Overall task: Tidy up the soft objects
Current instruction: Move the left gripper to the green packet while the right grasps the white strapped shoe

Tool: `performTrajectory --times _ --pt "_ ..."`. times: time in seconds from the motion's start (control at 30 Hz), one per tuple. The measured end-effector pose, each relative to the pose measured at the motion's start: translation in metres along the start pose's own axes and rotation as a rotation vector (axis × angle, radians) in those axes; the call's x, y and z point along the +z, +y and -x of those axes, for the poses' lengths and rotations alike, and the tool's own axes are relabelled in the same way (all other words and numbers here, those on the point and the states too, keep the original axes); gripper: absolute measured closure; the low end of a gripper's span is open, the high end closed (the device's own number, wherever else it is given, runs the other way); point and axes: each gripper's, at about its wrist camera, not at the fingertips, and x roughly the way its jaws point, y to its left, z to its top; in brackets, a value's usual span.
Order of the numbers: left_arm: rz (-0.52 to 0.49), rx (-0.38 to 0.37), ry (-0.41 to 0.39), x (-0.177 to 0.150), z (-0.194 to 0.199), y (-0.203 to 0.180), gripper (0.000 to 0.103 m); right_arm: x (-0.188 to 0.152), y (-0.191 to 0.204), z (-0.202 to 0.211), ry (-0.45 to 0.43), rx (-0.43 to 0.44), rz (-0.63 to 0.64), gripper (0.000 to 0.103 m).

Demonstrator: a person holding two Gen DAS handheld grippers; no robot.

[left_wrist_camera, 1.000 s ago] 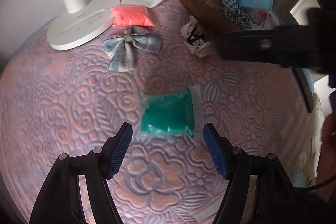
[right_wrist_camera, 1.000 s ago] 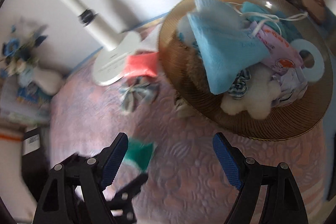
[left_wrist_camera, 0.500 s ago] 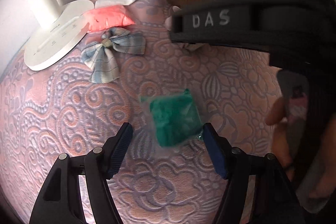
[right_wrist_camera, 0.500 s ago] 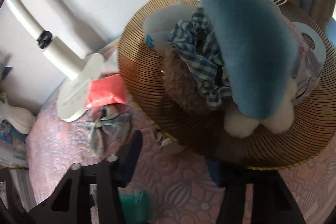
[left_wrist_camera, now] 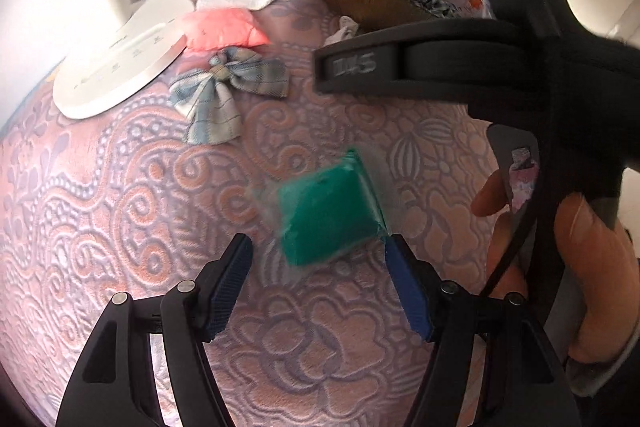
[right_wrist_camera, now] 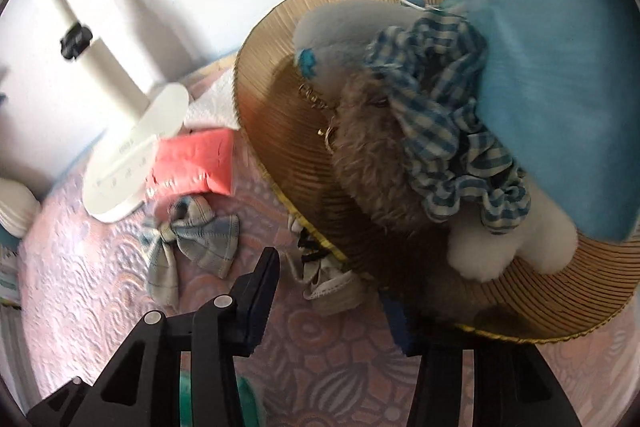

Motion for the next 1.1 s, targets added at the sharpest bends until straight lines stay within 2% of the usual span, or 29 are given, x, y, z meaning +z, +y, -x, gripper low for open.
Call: performTrajectory --times 0.07,0.17,0.23,0.27,0.37,0.5,0.57,0.77,0.97,1.03,1.1 --pt "-0.005 0.022 -0.006 0.003 -0.002 -0.003 0.037 0.001 0.003 -0.001 0.003 -0.016 0.011 0.055" --pt "0.003 0.032 -0.022 0.003 -0.002 -0.004 0.037 0.002 0.008 -0.001 0.000 -0.038 0.019 0.061" --pt "-0.004 0.053 -0.035 -0.008 -0.001 -0.010 0.041 0.001 0.011 -0.001 -0.004 -0.050 0.043 0.071" --pt "-0.009 0.070 -0.044 -0.019 0.003 -0.016 0.044 -0.003 0.011 0.003 -0.009 -0.049 0.060 0.071" --pt "-0.017 0.095 -0.060 -0.023 0.005 -0.018 0.050 -0.011 0.013 0.009 -0.010 -0.020 0.085 0.072" --pt "-0.026 0.099 -0.057 -0.038 0.007 -0.030 0.050 -0.023 0.012 0.021 0.001 0.047 0.113 0.072" --pt "-0.027 0.097 -0.060 -0.051 0.012 -0.049 0.050 -0.030 0.012 0.027 0.010 0.071 0.134 0.072" --pt "-0.026 0.102 -0.063 -0.072 0.015 -0.066 0.049 -0.058 -0.010 0.050 0.037 0.061 0.151 0.072" --pt "0.105 0.029 -0.062 -0.091 0.018 -0.058 0.047 -0.087 -0.053 0.089 0.027 0.002 0.166 0.072" --pt "0.172 -0.008 -0.065 -0.094 0.020 -0.052 0.043 -0.096 -0.067 0.094 0.042 -0.011 0.150 0.072" --pt "0.196 -0.008 -0.059 -0.094 0.017 -0.048 0.042 -0.104 -0.090 0.089 0.088 0.009 0.117 0.072"
